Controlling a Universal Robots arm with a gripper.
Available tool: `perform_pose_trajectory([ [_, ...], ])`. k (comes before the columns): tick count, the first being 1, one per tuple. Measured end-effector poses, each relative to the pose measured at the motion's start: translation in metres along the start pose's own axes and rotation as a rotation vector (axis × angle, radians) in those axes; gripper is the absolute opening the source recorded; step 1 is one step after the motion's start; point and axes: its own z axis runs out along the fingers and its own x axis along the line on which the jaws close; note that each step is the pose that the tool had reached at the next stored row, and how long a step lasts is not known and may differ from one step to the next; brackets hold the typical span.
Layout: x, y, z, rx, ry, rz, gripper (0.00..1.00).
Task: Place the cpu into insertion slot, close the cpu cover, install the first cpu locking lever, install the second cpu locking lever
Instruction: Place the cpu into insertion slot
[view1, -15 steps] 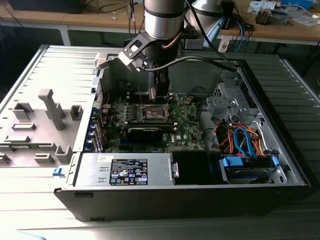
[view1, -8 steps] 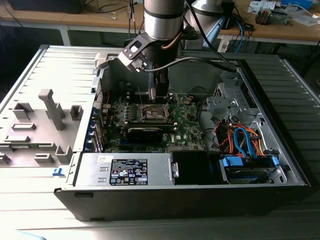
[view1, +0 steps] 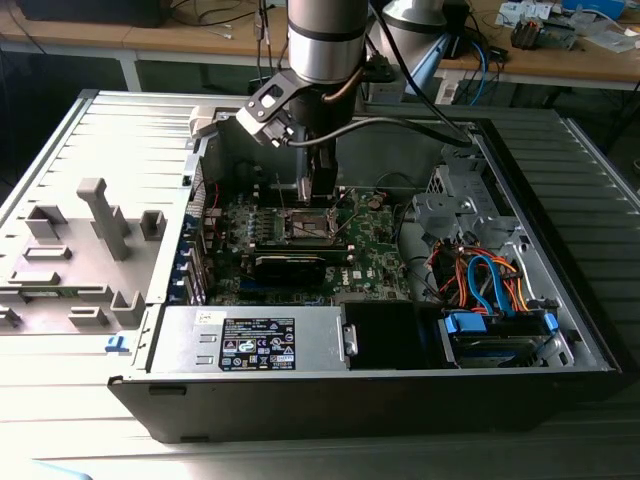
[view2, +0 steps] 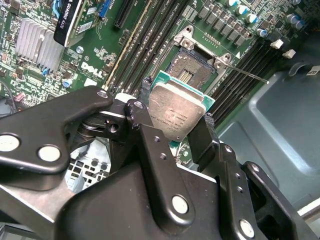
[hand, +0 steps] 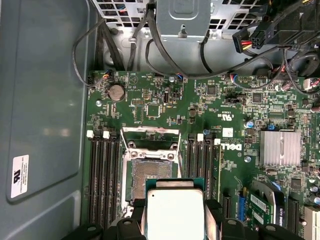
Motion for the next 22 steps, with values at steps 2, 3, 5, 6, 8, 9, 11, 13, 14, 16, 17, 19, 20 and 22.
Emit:
perform_pose_trajectory([
  [2, 0.0, 0.0, 0.0002, -0.0001, 0.0, 0.0, 0.55],
  [3, 0.0, 0.0, 0.0004, -0.0001, 0.0001, 0.0, 0.55],
  [5, 0.0, 0.0, 0.0007, -0.0001, 0.0001, 0.0, 0.55],
  [6, 0.0, -0.0002, 0.002, 0.0, 0.0001, 0.0, 0.55],
  [8, 0.0, -0.0006, 0.0032, -0.0001, 0.0, 0.0, 0.55],
  [9, 0.0, -0.0006, 0.0033, -0.0001, 0.0001, 0.0, 0.55],
  [11, 0.0, -0.0007, 0.0035, 0.0, 0.0, 0.0, 0.55],
  [13, 0.0, -0.0007, 0.0037, -0.0001, 0.0, 0.0, 0.55],
  [14, 0.0, -0.0007, 0.0038, 0.0, 0.0, 0.0, 0.55],
  [16, 0.0, -0.0007, 0.004, 0.0, 0.0, 0.0, 0.55],
  [17, 0.0, -0.0007, 0.0041, -0.0001, 0.0001, 0.0, 0.55],
  [19, 0.0, -0.0008, 0.0044, 0.0, 0.0, 0.0, 0.55],
  [20, 0.0, -0.0008, 0.0046, -0.0001, 0.0, 0.0, 0.55],
  [22, 0.0009, -0.0008, 0.0058, -0.0001, 0.0002, 0.0, 0.55],
])
